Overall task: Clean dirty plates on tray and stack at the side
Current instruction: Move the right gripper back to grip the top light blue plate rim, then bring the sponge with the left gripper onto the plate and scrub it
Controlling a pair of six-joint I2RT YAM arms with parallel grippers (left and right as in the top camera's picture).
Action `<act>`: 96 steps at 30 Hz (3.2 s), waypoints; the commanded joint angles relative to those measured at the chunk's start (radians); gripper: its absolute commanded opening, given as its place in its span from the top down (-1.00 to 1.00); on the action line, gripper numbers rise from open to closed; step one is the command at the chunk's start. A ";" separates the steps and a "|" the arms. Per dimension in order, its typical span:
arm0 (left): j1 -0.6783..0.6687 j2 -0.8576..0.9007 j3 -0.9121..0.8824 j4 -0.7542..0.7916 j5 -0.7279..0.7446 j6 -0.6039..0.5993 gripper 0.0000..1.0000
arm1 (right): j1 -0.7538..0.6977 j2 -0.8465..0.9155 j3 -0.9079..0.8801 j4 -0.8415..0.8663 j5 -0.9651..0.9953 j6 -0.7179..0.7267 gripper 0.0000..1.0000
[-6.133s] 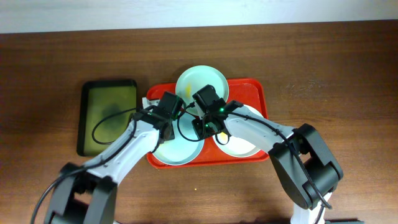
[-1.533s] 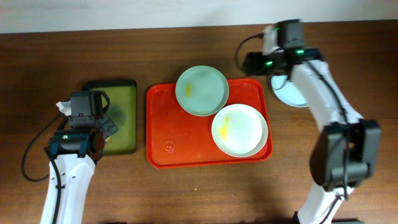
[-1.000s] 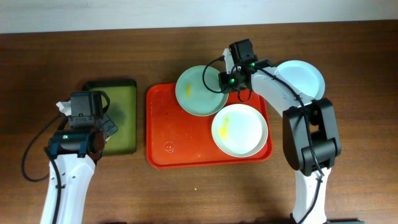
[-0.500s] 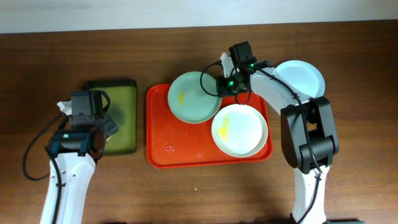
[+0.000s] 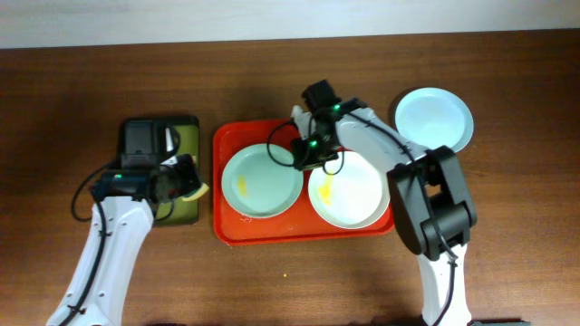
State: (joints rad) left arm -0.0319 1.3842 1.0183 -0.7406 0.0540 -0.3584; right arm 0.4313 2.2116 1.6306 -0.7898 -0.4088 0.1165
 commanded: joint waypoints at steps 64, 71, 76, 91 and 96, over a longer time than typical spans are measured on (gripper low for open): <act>-0.241 0.434 -0.002 0.389 0.135 -0.226 1.00 | 0.117 0.011 -0.005 0.020 0.260 0.192 0.92; -0.246 0.519 -0.002 0.501 0.270 -0.226 1.00 | 0.117 0.011 -0.005 0.031 0.260 0.192 0.92; -0.252 0.546 -0.002 0.515 0.258 -0.225 1.00 | 0.117 0.011 -0.005 0.030 0.260 0.192 0.92; -0.224 0.360 -0.002 0.198 -0.239 -0.134 1.00 | 0.117 0.021 -0.005 0.031 0.261 0.192 0.92; -0.224 0.291 -0.002 0.197 -0.141 -0.135 1.00 | 0.117 0.021 -0.005 0.039 0.261 0.192 0.92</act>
State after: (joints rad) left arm -0.2611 1.7313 1.0206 -0.5465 -0.0929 -0.5121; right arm 0.5499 2.2063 1.6360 -0.7582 -0.1848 0.3099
